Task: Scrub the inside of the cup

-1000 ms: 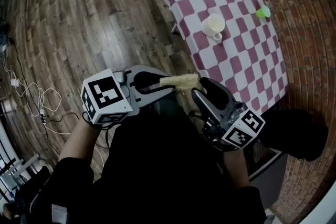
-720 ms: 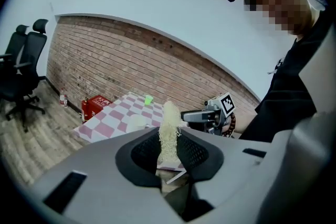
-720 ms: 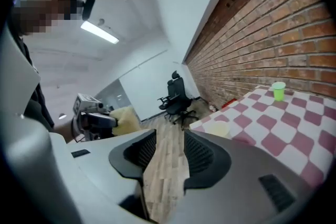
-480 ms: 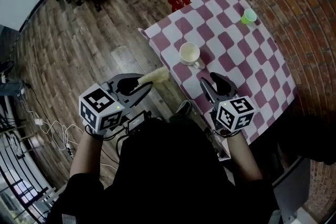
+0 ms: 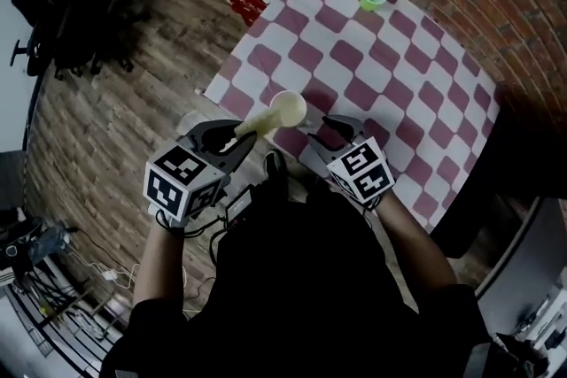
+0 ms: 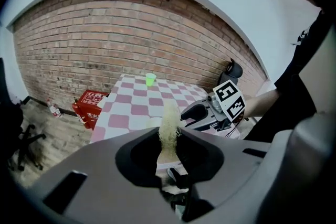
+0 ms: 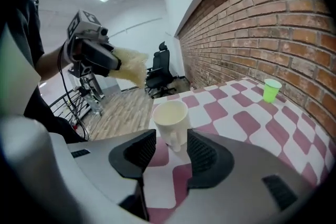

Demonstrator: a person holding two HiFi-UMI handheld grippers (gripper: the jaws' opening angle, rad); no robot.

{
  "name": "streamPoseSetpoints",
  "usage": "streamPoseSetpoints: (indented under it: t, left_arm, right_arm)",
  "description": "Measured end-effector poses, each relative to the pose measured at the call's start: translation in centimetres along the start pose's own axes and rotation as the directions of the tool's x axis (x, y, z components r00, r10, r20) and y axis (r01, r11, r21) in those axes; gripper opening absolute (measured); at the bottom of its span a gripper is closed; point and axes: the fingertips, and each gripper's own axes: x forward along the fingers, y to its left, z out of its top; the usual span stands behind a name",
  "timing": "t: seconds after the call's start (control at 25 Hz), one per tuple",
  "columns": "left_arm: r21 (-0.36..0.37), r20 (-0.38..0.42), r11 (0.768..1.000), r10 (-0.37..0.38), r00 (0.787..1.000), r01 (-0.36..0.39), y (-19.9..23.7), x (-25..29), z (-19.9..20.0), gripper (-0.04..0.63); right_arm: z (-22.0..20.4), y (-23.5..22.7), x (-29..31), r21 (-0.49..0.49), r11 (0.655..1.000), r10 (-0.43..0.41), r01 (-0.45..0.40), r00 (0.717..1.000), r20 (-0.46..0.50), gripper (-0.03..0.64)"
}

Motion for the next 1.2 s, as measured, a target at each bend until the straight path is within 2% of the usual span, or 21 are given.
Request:
streamPoseSetpoints:
  t: [0.12, 0.24, 0.36, 0.48, 0.6, 0.68, 0.76, 0.84, 1.0, 1.12, 1.2]
  left_arm:
    - [0.053, -0.079, 0.997, -0.055, 0.995, 0.059, 1.4, 1.2, 0.3, 0.08]
    - [0.094, -0.131, 0.989, -0.1, 0.986, 0.112, 2.4, 2.3, 1.4, 0.08]
    - [0.126, -0.218, 0.98, -0.121, 0.968, 0.151, 2.5, 3.7, 1.8, 0.08]
    - [0.224, -0.361, 0.962, -0.069, 0.93, 0.158, 2.7, 5.3, 1.1, 0.08]
    - [0.335, -0.489, 0.922, -0.009, 0.872, 0.197, 2.6, 6.1, -0.2, 0.08]
    - [0.403, -0.537, 0.889, 0.039, 0.843, 0.215, 2.7, 6.5, -0.4, 0.08]
    - [0.458, -0.552, 0.862, 0.084, 0.83, 0.217, 2.7, 7.3, 0.0, 0.08]
    - [0.479, -0.571, 0.847, 0.102, 0.814, 0.23, 2.2, 8.1, -0.2, 0.08]
    - [0.474, -0.643, 0.835, 0.114, 0.757, 0.278, 1.4, 9.8, -1.7, 0.08]
    - [0.496, -0.661, 0.823, 0.152, 0.735, 0.276, 1.2, 11.5, -2.1, 0.08]
    - [0.493, -0.691, 0.822, 0.171, 0.702, 0.285, 1.0, 12.5, -3.3, 0.08]
  right_arm:
    - [-0.2, 0.0, 1.1, 0.05, 0.997, -0.051, 0.051, 0.999, -0.015, 0.181]
    - [0.0, -0.2, 2.2, 0.049, 0.995, -0.086, 0.088, 0.996, -0.031, 0.181]
    - [-0.1, -0.2, 3.2, 0.049, 0.994, -0.098, 0.1, 0.994, -0.042, 0.181]
    - [-0.3, -0.2, 3.5, 0.064, 0.992, -0.101, 0.105, 0.993, -0.061, 0.181]
    - [-0.9, 0.0, 3.8, 0.072, 0.992, -0.1, 0.106, 0.992, -0.079, 0.181]
    - [-0.8, -0.2, 4.1, 0.075, 0.991, -0.105, 0.11, 0.992, -0.071, 0.181]
    - [-0.8, -0.6, 4.2, 0.075, 0.99, -0.114, 0.117, 0.992, -0.051, 0.181]
    - [-1.3, -0.6, 4.3, 0.078, 0.99, -0.117, 0.12, 0.992, -0.038, 0.181]
    - [-2.6, -0.1, 4.4, 0.074, 0.988, -0.13, 0.133, 0.991, -0.04, 0.166]
    - [-3.2, -0.7, 3.9, 0.033, 0.988, -0.151, 0.152, 0.987, -0.047, 0.141]
    - [-3.7, -0.8, 3.7, 0.022, 0.987, -0.157, 0.158, 0.986, -0.049, 0.122]
